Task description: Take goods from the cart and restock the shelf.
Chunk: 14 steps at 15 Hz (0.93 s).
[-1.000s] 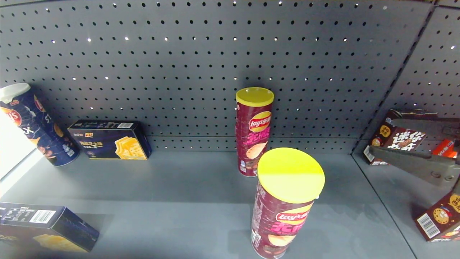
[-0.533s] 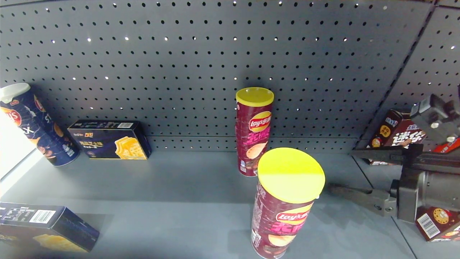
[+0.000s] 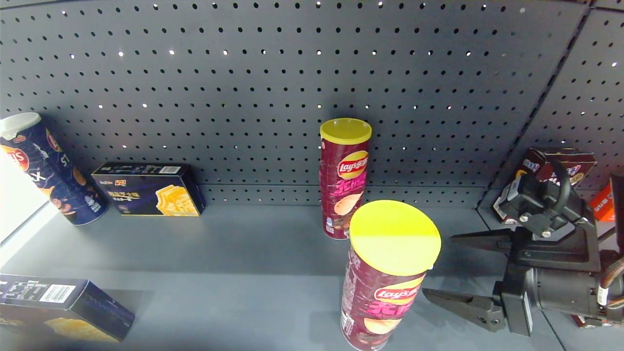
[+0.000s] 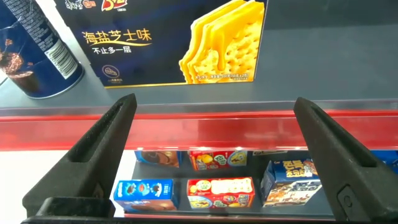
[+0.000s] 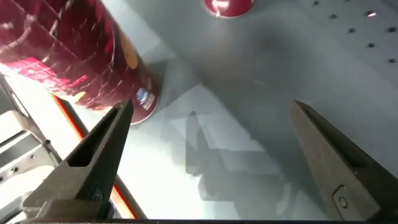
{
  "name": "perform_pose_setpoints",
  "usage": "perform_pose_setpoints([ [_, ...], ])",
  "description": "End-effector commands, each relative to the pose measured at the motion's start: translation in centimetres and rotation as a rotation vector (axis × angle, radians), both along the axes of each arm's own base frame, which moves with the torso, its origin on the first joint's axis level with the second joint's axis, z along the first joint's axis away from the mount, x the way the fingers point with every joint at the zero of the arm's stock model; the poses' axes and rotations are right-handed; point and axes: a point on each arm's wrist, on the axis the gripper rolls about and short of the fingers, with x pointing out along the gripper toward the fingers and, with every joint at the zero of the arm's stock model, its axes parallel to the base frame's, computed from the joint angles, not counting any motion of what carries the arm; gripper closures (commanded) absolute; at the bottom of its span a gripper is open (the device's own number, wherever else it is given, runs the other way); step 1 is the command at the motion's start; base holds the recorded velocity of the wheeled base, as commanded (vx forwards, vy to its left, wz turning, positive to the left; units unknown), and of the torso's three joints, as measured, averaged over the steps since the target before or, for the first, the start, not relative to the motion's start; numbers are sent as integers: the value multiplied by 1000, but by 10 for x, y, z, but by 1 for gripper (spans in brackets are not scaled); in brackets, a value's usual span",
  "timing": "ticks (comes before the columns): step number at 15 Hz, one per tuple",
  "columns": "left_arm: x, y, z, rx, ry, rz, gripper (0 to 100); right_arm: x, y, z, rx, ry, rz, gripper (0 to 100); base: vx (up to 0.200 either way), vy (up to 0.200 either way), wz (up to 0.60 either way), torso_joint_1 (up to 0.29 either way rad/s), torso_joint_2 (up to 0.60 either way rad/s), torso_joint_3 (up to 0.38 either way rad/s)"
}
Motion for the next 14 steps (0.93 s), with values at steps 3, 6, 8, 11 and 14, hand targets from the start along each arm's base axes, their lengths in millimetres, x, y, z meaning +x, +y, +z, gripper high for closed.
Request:
perform_pose_setpoints([
  [3, 0, 0, 0, 0, 1, 2, 0, 4, 11, -14, -41, 46, 22, 0, 0, 0, 0, 0, 0, 0],
  [6, 0, 0, 0, -2, 1, 2, 0, 7, 15, -18, -56, 61, 24, 0, 0, 0, 0, 0, 0, 0],
  [8, 0, 0, 1, -17, -1, -1, 0, 9, 17, -19, -58, 64, 26, 0, 0, 0, 0, 0, 0, 0],
  [11, 0, 0, 1, -22, -1, -1, 0, 9, 24, -22, -69, 75, 50, 0, 0, 0, 0, 0, 0, 0],
  [14, 0, 0, 1, -22, -1, -1, 0, 8, 31, -25, -79, 86, 74, 0, 0, 0, 0, 0, 0, 0],
])
